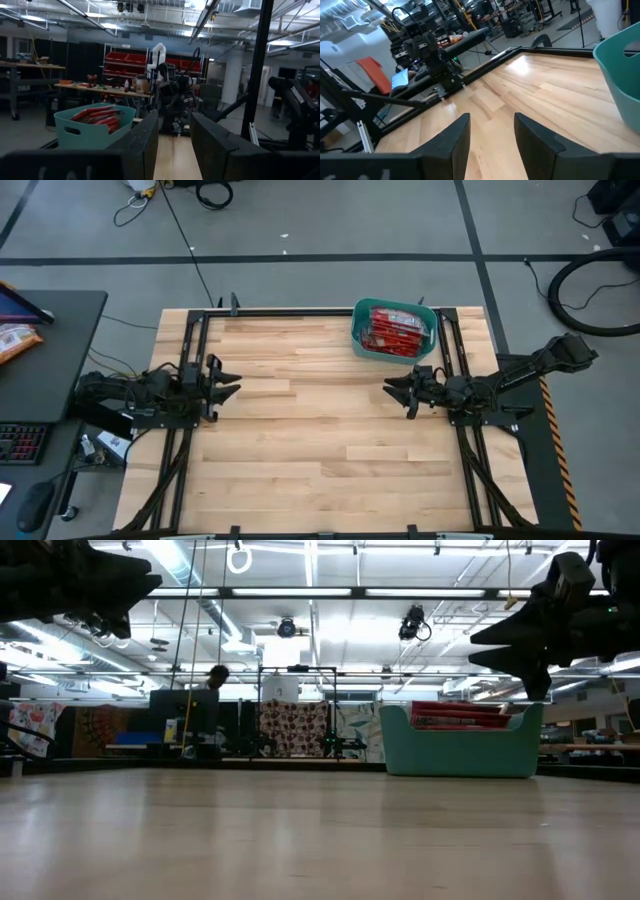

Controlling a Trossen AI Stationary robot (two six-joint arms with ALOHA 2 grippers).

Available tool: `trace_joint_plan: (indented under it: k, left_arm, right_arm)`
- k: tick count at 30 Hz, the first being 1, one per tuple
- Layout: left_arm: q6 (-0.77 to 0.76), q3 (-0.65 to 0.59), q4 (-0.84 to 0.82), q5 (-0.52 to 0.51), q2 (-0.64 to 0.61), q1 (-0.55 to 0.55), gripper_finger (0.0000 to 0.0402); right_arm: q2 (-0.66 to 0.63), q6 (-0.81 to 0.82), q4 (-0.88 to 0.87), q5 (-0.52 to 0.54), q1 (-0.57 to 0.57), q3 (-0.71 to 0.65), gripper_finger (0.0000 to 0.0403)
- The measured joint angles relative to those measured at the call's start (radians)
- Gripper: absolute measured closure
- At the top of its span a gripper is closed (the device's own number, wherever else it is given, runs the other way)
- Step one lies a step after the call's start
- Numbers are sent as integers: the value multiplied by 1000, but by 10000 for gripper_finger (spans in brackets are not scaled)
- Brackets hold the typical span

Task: Sort popcorn bags into baskets
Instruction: Return to Home Position

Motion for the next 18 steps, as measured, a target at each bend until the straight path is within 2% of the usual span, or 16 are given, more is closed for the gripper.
trace_joint_plan:
  k: [7,18]
  left_arm:
    - [-58,0,0,-8,1,0,285]
    - [-45,-1,-2,-8,1,0,285]
  right_arm:
    - [0,0,1,-2,0,0,245]
    - [0,0,1,-3,0,0,245]
